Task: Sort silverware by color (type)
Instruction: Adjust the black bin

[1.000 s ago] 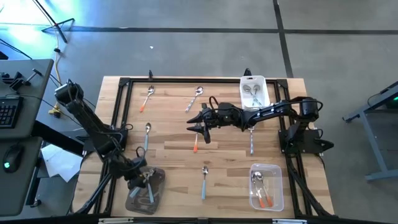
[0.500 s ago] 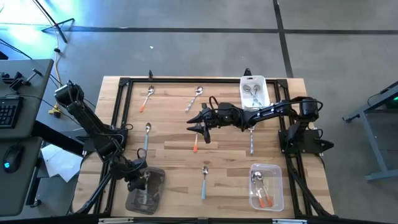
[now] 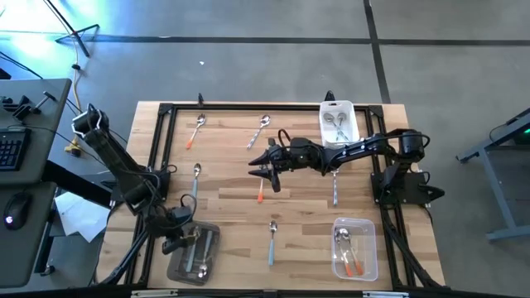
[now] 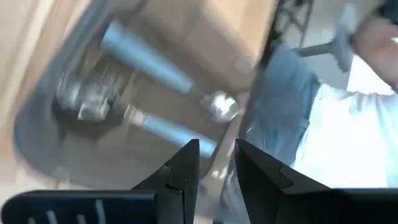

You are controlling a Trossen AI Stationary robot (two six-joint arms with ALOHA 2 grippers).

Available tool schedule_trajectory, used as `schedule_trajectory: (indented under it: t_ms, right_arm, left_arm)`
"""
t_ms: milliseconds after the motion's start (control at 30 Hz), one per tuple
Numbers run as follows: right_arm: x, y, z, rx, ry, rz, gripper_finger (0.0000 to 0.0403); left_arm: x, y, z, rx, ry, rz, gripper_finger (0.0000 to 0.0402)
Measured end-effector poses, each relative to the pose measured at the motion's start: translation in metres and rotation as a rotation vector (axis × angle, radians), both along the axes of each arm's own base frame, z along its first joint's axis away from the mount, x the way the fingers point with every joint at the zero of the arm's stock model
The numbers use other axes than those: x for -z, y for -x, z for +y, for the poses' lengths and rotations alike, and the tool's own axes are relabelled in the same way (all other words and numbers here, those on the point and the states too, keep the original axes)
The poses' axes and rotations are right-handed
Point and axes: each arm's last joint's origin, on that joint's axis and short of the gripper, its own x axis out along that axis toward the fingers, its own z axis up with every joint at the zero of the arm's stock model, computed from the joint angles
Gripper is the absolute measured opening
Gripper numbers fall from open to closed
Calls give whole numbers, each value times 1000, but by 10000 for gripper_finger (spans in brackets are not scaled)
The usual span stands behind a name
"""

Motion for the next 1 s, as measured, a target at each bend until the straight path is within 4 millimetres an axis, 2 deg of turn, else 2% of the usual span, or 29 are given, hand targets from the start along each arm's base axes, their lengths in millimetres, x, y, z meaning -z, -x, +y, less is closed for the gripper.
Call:
schedule_trajectory:
  t_ms: [100,267,400,500,667,1000]
  right_arm:
    - [0,0,2,10,32,-3,133]
    - [0,-1,7,14,73,-8,111]
    - [0,-1,8,9,88,-9,79]
    - [0,-1,8,13,92,-10,56]
    - [0,-1,8,22,97,-5,28]
    - [3,0,7,50,100,20,24]
  left_arm:
    - [-16,-12,0,40,-94,-158,84]
    - [-21,-44,5,117,-246,-358,49]
    - [-13,-67,5,235,-295,-448,11]
    - [2,-78,9,299,-356,-410,3]
    - [18,-86,14,358,-428,-349,2]
    - [19,-80,17,362,-475,-312,0]
